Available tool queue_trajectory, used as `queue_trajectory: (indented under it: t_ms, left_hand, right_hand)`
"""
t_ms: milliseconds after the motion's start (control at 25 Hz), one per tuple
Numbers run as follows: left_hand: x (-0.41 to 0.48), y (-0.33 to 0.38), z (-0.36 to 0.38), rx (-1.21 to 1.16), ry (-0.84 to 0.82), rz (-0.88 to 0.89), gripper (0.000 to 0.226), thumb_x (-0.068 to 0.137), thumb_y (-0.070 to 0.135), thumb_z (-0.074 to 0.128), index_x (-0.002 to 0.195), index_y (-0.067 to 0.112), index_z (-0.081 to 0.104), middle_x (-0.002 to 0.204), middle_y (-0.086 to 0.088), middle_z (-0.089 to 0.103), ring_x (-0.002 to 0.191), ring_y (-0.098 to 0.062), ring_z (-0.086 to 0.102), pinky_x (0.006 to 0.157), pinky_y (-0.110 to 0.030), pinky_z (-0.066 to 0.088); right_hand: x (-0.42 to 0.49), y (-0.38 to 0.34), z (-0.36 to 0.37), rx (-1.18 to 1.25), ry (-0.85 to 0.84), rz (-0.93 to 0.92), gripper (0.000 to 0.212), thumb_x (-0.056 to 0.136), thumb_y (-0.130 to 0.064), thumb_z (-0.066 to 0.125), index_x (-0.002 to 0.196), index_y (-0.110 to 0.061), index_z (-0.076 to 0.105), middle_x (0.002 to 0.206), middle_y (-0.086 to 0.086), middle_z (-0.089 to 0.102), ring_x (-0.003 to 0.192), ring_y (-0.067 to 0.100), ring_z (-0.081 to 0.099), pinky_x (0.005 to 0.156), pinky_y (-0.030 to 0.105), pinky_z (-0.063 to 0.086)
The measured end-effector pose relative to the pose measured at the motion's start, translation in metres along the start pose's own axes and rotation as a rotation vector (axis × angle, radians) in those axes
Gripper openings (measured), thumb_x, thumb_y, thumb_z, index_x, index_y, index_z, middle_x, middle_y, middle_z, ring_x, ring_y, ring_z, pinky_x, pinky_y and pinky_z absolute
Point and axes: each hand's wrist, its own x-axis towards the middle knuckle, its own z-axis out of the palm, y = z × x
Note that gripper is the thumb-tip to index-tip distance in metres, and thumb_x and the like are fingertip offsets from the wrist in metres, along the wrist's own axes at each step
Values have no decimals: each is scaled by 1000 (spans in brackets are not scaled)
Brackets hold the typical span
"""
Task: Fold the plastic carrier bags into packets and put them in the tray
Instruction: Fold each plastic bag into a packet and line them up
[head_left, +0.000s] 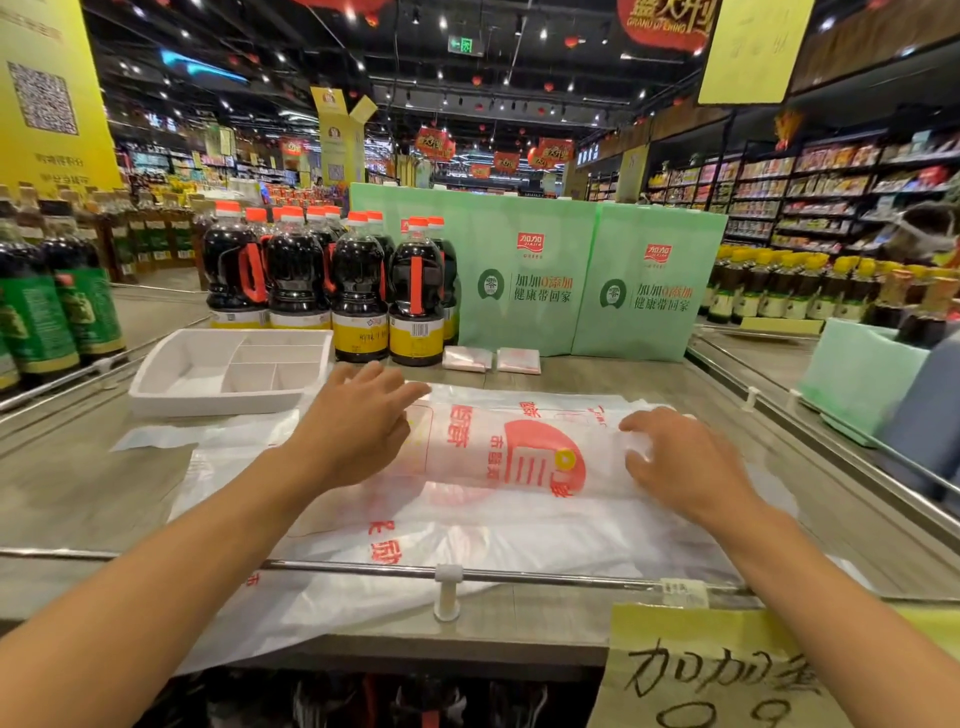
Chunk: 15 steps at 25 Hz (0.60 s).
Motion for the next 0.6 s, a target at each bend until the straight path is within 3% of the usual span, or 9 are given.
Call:
queue_trajectory:
  t_ms: [80, 160, 280, 400, 480, 600]
  left_hand:
    - [-1, -1, 11, -133, -137, -41, 53, 100, 43, 29, 151, 33, 39, 138, 5, 51, 130, -20, 43, 109, -45, 34]
    - [-3, 0, 21, -311, -332, -52, 57, 102, 51, 22, 155, 35, 33, 147, 5, 44, 134, -18, 40, 111, -43, 34]
    - [-6, 2, 29, -385, -456, -51, 52, 105, 53, 28, 155, 39, 33, 150, 5, 40, 132, -18, 39, 111, -42, 36]
    - [-4, 8, 27, -316, -517, -29, 51, 107, 47, 34, 156, 38, 29, 155, 3, 32, 138, -21, 33, 115, -40, 29]
    - [4, 12, 25, -300, -603, 25, 56, 107, 45, 34, 160, 38, 18, 165, 3, 18, 150, -21, 20, 123, -43, 15]
    - [21, 22, 27, -326, -715, 87, 62, 107, 51, 30, 162, 38, 4, 171, 11, -2, 156, -12, -2, 126, -46, -2]
  right_hand:
    - [0, 0, 6, -144, -76, -79, 40, 99, -39, 56, 139, -36, 56, 146, -9, 54, 135, 20, 48, 112, 41, 35]
    - [1, -1, 12, -182, -96, -176, 38, 102, -40, 49, 139, -35, 56, 145, -11, 53, 139, 18, 44, 118, 42, 30]
    - [-1, -11, 15, -34, -238, -292, 30, 106, -39, 39, 126, -30, 59, 130, -10, 58, 129, 21, 51, 108, 38, 41]
    - [5, -26, 21, 66, -526, -315, 55, 108, -49, 35, 158, -27, 30, 163, -2, 31, 151, 20, 24, 124, 39, 21]
    - [16, -34, 26, 57, -586, -354, 64, 106, -54, 34, 163, -28, 17, 169, -1, 16, 156, 19, 13, 127, 41, 12]
    - [23, -50, 31, 72, -614, -392, 68, 106, -57, 31, 163, -25, 13, 170, -2, 13, 157, 19, 9, 127, 41, 9]
